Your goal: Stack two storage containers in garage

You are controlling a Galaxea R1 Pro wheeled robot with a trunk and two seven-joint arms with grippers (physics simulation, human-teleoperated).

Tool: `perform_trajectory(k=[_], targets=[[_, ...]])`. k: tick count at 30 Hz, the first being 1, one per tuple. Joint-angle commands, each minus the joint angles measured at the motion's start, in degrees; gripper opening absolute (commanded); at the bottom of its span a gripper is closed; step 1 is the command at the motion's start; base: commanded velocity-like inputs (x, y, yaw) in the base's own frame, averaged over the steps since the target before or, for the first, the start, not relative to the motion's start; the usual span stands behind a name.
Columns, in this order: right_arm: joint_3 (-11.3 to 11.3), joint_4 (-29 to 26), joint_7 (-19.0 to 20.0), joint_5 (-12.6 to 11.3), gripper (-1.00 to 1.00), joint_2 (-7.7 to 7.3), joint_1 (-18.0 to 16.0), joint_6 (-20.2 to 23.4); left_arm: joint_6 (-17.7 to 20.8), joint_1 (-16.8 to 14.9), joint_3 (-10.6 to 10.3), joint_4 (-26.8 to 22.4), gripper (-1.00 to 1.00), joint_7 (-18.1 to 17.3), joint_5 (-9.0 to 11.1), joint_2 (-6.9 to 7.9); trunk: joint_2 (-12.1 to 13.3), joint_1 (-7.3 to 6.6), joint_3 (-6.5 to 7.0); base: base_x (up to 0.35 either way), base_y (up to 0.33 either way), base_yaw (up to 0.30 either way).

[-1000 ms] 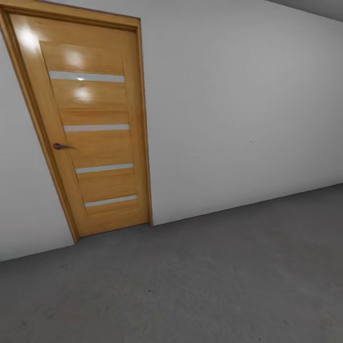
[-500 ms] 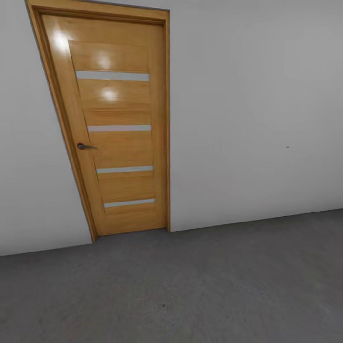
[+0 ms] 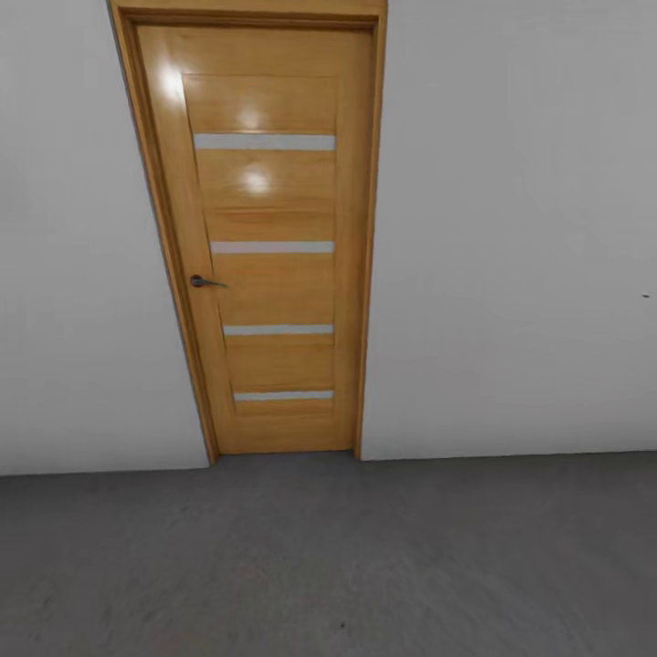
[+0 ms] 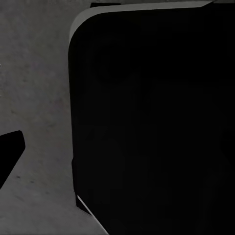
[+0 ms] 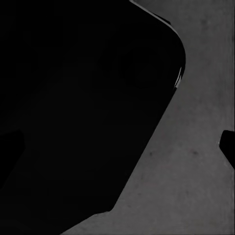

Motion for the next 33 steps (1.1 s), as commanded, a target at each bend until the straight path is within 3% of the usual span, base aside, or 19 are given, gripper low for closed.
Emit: perform_trajectory(k=[1, 17, 33], targets=[[0.4, 0.1, 0.0, -0.4, 1.00, 0.01, 0.0, -0.2, -0.1, 0.0, 0.1, 0.0, 1.00, 0.0, 0.0, -0.01, 0.0, 0.03, -0.05, 0.321, 0.000, 0.275], [0.4, 0.1, 0.0, -0.4, 1.00, 0.05, 0.0, -0.2, -0.1, 0.0, 0.1, 0.0, 1.00, 0.0, 0.1, -0.03, 0.0, 0.03, -0.05, 0.321, 0.000, 0.274], [0.4, 0.1, 0.0, -0.4, 1.00, 0.01, 0.0, -0.2, -0.1, 0.0, 0.0, 0.0, 1.00, 0.0, 0.1, 0.04, 0.0, 0.03, -0.05, 0.321, 0.000, 0.019]])
